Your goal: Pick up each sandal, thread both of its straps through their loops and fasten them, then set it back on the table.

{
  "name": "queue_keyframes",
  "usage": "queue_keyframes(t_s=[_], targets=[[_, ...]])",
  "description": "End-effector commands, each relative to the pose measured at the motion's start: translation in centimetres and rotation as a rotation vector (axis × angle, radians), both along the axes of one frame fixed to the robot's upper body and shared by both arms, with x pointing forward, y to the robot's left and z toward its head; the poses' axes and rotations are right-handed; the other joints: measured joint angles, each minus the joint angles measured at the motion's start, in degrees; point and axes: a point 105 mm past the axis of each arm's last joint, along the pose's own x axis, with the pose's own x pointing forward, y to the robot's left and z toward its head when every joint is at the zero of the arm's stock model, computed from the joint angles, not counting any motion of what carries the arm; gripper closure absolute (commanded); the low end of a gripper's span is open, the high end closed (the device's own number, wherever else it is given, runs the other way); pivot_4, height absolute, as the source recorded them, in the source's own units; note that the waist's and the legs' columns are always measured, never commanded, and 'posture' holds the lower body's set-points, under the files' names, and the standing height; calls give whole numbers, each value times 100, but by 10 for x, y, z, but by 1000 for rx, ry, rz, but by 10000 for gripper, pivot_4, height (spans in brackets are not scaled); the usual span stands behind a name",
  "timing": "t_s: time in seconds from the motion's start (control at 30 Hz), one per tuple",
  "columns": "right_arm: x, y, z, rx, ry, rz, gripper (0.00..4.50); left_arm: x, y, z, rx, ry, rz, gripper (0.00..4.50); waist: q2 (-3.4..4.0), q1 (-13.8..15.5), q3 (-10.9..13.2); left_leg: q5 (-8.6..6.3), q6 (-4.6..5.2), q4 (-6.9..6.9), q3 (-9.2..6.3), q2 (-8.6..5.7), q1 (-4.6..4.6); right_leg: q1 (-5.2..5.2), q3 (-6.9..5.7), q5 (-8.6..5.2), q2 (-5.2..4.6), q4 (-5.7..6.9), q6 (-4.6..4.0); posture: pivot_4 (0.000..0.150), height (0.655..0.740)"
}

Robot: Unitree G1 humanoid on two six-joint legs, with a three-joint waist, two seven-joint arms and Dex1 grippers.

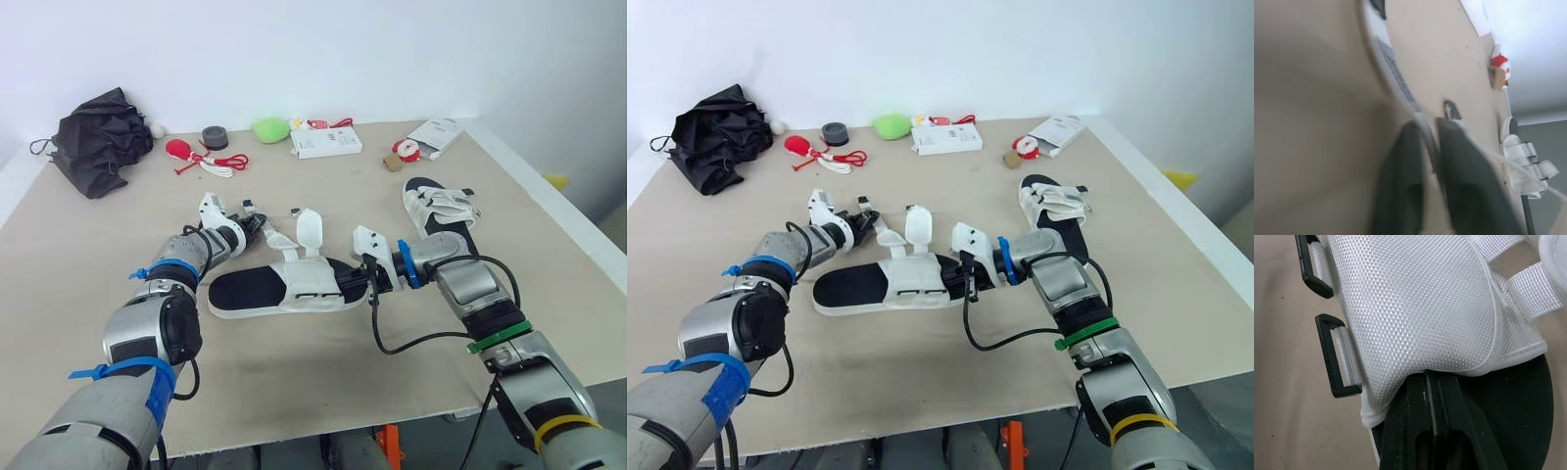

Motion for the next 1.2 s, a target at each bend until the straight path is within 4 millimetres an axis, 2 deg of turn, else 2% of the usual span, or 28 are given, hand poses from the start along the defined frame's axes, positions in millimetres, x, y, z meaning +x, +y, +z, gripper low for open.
queue_keyframes(t_s=[0.03,0.13,0.23,0.3,0.37,0.47,0.6,0.77,0.87,0.9,0.93,1.0,1.03,1.07,1.2], targets=[[-5,-10,-28,-89,72,-38,45000,3,0,9,-24,-36,8,44739,-3,0,1,1,-2,-1,0,0,0,-1,0,0,0,0,0,1500,7400],[-5,-11,-28,-89,73,-41,45000,7,-3,31,13,-197,-9,44739,-8,0,5,1,-3,-3,0,0,0,-1,0,0,0,-1,0,1500,7400],[-6,-13,-28,-88,76,-45,45000,-6,-23,72,-102,-448,-171,44739,-14,-3,8,2,-7,-6,1,0,-6,-4,0,-1,0,-8,-1,1500,7400],[-7,-14,-28,-88,79,-49,45000,-33,-35,96,-119,-661,-315,44739,-13,-23,8,0,-16,-9,1,1,-10,-6,1,-2,0,-11,-2,1500,7400],[-7,-15,-28,-89,81,-53,45000,-67,-44,108,-83,-840,-443,44739,-12,-35,7,-5,-25,-17,5,4,-8,-7,9,-8,1,-12,-5,1500,7400],[-8,-18,-28,-87,85,-58,45000,-112,-54,109,40,-1069,-615,44739,-12,-29,7,-11,-34,-18,5,3,-8,-7,11,-19,0,-10,-3,1500,7400],[-9,-20,-29,-88,90,-61,45000,-153,-60,97,295,-1358,-822,44739,-13,11,6,-11,-34,-14,7,1,-5,-4,12,-21,-2,-12,-7,1500,7400],[-9,-19,-31,-90,95,-57,45000,-186,-55,75,548,-1671,-1050,44739,-13,28,5,-6,-25,-9,10,0,-1,3,15,-36,-6,-12,-37,1500,7400],[-9,-18,-31,-89,97,-53,45000,-192,-50,58,656,-1740,-1154,44739,-13,31,5,-6,-24,-10,17,1,-2,0,19,-38,-7,-14,-39,1500,7400],[-9,-17,-31,-90,97,-52,45000,-191,-48,53,684,-1745,-1168,40599,-13,31,5,-9,-21,-10,16,4,-3,-1,18,-40,-6,-14,-42,1500,7400],[-9,-17,-31,-90,98,-51,45000,-190,-46,49,708,-1746,-1175,39340,-12,32,4,-9,-19,-10,16,4,-4,-2,18,-40,-5,-14,-42,1500,7400],[-9,-17,-31,-88,99,-50,45000,-190,-42,43,719,-1731,-1193,32635,-12,32,4,-11,-17,-10,16,6,-4,-2,18,-40,-5,-14,-42,1500,7400],[-10,-17,-31,-87,100,-49,45000,-190,-41,41,721,-1728,-1196,27223,-12,30,4,-11,-16,-10,15,6,-4,-2,18,-40,-5,-14,-42,1500,7400],[-10,-16,-31,-86,100,-49,45000,-190,-39,40,709,-1710,-1201,25523,-12,30,5,-11,-16,-10,15,6,-4,-2,18,-40,-5,-13,-42,1500,7400],[-11,-17,-32,-87,108,-46,45000,-208,-30,28,669,-1601,-1306,9045,-11,24,5,-12,-15,-10,16,9,-5,-4,18,-41,-5,-13,-42,1500,7400]])
